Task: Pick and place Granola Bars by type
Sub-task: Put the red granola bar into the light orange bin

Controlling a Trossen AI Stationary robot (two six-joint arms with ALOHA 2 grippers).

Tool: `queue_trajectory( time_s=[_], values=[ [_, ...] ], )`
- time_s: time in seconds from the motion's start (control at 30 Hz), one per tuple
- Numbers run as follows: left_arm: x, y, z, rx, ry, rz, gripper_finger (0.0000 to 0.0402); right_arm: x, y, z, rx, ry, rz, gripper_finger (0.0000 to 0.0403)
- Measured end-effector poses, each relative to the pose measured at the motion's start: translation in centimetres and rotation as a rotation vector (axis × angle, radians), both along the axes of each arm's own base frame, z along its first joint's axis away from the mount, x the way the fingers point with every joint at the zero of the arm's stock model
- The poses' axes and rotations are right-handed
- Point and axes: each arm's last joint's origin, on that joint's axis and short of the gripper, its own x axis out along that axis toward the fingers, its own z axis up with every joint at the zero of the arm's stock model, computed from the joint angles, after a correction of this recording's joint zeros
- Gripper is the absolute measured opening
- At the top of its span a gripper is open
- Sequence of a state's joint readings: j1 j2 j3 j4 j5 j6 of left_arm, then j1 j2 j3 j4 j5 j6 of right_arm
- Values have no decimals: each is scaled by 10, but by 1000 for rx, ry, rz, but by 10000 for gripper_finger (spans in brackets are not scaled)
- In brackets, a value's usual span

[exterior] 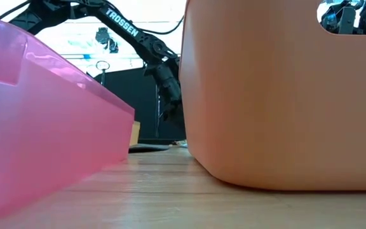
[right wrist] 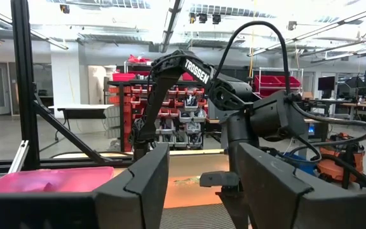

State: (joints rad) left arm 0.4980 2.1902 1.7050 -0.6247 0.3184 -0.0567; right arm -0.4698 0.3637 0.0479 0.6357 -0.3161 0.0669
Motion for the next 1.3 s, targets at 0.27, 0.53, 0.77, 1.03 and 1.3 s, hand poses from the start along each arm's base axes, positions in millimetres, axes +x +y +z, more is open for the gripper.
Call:
queue_trajectory(
  time_s=[0.27, 0.53, 0.77, 1.03, 1.3],
  values=[
    [1, -11, -2, 40, 64, -36, 165, 0, 0, 0, 0, 0, 0, 178],
    [6, -20, -3, 173, 125, -34, 163, 0, 0, 0, 0, 0, 0, 174],
    [0, -16, -3, 159, 151, -82, 144, 0, 0, 0, 0, 0, 0, 177],
    [-16, 15, 24, 126, 181, -16, 128, 0, 0, 0, 0, 0, 0, 174],
    [-27, 43, 15, 86, 178, 109, 127, 0, 0, 0, 0, 0, 0, 178]
  ],
)
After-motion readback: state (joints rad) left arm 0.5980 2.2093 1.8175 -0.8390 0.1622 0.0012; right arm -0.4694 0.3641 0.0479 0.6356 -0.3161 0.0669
